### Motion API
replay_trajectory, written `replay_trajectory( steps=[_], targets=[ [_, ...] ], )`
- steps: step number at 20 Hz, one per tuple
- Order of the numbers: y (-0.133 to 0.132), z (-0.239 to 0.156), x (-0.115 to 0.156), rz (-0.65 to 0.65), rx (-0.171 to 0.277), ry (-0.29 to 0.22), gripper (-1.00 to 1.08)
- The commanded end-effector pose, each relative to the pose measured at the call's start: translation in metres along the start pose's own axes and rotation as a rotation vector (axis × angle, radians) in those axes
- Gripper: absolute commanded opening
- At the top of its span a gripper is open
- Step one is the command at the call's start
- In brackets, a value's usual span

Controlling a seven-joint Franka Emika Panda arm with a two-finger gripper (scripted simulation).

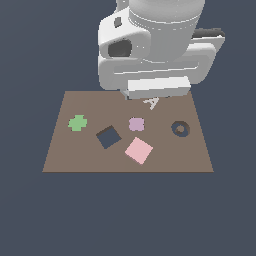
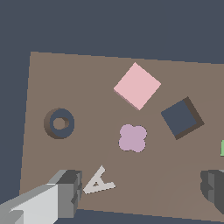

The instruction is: Insert a designated object into the corresponding slot on a board.

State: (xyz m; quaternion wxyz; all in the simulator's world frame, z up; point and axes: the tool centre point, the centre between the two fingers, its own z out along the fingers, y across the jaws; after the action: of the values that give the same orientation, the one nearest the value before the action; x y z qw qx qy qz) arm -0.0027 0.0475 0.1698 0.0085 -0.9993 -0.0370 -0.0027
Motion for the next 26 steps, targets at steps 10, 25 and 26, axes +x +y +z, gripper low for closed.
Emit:
replay_trajectory(
  steps=[10, 25, 26],
  targets=[
    [-0.001, 0.009, 0.007, 0.051, -0.002, 0.000, 1.00],
    [0.004, 0.069, 0.054, 0.387, -0.013, 0.001, 1.00],
    [0.006, 0.074, 0.057, 0.416, -0.013, 0.001, 1.00]
  ],
)
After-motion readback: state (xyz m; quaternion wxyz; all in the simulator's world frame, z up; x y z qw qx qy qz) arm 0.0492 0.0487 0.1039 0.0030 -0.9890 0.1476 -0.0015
